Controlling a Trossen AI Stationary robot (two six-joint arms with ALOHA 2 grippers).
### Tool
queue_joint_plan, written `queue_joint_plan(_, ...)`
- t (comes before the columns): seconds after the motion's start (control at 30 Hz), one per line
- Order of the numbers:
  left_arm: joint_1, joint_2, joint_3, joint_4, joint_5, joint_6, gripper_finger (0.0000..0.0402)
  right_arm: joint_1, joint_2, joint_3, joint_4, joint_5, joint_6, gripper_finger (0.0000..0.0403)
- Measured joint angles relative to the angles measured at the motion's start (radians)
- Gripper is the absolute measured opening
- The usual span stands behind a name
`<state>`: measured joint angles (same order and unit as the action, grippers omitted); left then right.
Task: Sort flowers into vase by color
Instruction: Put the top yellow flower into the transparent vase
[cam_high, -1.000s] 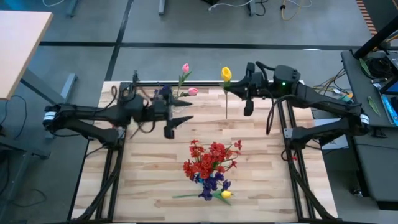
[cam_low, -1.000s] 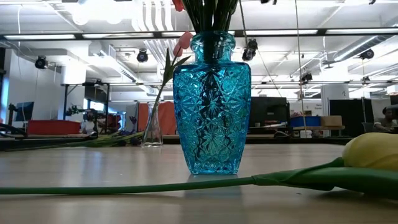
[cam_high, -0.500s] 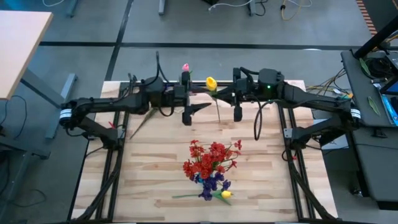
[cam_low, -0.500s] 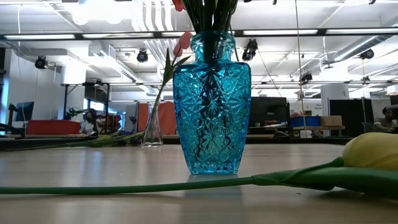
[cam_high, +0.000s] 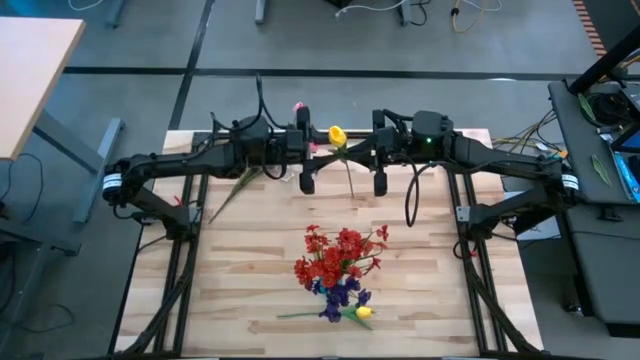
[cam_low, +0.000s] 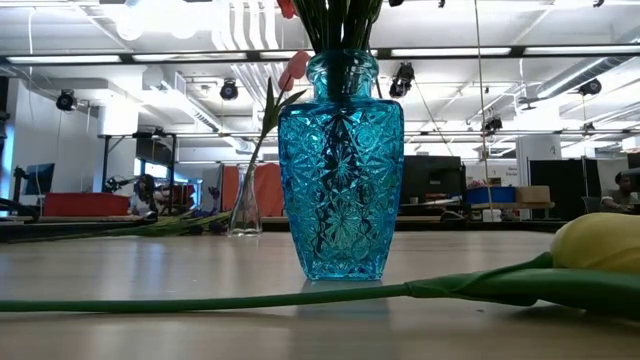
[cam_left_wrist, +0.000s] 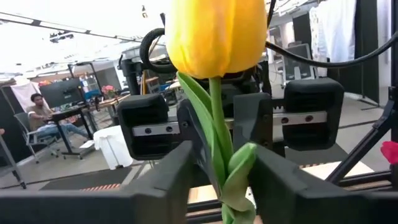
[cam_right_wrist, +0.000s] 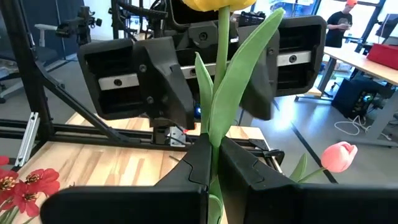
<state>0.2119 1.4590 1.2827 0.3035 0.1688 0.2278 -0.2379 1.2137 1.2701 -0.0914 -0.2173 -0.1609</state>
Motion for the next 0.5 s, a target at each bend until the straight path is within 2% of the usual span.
queue_joint_plan(0.23, 0.001, 0.001, 0.0, 0.0, 0.004, -0.001, 0.0011, 0.0, 0.0, 0.0, 0.001, 0.011, 0.003, 0.0014)
queue_joint_plan(0.33, 0.001, 0.0, 0.0, 0.0, 0.004, -0.001, 0.0012, 0.0, 0.0, 0.0, 0.002, 0.013, 0.016, 0.003)
queue_joint_plan(0.5, 0.002, -0.003, 0.0, -0.001, -0.002, -0.003, 0.0009, 0.0, -0.001, 0.0, 0.002, 0.036, 0.03, 0.0085)
